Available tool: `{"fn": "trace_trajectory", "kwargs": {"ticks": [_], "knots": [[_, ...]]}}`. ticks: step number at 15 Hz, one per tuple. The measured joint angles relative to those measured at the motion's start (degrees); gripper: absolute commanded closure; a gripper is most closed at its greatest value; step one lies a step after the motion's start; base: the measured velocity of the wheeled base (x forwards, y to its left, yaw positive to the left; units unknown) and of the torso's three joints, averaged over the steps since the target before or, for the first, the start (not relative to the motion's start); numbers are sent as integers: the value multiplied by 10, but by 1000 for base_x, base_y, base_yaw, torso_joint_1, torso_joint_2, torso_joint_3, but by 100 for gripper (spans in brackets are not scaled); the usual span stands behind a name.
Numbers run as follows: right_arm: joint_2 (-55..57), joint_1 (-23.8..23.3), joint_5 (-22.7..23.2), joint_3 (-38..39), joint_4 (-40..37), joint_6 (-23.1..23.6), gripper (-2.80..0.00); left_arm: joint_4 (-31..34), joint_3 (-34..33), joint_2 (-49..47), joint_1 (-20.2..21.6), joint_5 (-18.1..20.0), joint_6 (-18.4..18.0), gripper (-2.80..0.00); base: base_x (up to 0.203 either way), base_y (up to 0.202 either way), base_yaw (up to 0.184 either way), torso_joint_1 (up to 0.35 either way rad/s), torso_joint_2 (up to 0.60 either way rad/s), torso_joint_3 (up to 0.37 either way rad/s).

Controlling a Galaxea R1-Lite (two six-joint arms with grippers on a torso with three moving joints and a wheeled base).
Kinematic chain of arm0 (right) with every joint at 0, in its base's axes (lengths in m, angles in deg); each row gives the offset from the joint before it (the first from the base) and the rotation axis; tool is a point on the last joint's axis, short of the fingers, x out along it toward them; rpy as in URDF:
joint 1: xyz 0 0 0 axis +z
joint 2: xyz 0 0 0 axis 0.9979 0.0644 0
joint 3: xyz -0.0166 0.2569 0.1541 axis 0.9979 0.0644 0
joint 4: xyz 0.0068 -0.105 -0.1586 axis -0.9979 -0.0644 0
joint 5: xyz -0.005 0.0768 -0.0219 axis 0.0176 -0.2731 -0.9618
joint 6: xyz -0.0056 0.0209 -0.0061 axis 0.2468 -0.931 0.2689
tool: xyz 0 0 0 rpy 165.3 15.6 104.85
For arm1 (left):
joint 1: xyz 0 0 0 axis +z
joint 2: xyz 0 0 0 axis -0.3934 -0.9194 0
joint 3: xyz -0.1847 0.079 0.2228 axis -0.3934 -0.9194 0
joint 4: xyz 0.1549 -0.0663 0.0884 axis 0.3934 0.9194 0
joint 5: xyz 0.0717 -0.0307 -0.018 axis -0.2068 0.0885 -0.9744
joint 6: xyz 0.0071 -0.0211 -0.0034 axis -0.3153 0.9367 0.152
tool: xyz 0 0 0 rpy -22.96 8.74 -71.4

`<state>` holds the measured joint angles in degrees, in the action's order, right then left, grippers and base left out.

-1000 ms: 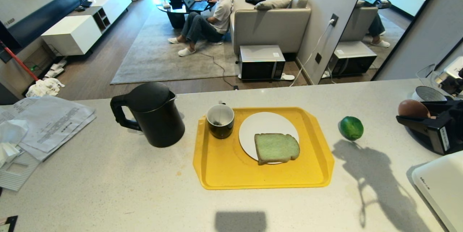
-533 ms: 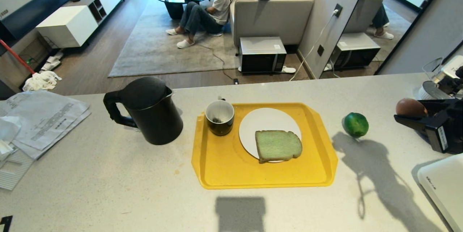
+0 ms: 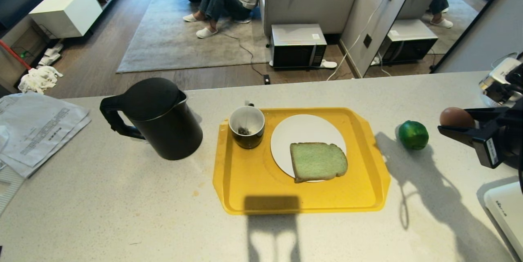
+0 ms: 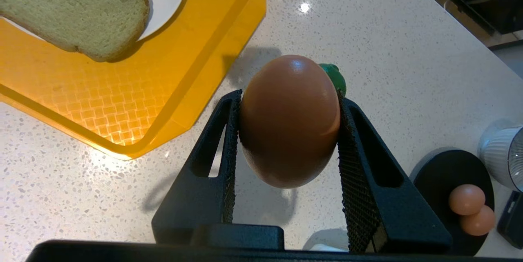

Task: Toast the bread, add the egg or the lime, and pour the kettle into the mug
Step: Put the egg in the bowl

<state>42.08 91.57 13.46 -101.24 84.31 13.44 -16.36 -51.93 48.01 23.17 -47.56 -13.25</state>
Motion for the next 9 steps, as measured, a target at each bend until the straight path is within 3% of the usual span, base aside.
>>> {"fn": "trace_trajectory", "kwargs": {"ticks": [4,7,9], "knots": [[26,35,-48,-41,-2,-13,0,0,0,0,0,0,0,0,0,0,0,0,0,0],[70,82,-106,-78,-3,-35,0,0,0,0,0,0,0,0,0,0,0,0,0,0],[99,120,-118,-98,-8,-36,0,0,0,0,0,0,0,0,0,0,0,0,0,0]]}}
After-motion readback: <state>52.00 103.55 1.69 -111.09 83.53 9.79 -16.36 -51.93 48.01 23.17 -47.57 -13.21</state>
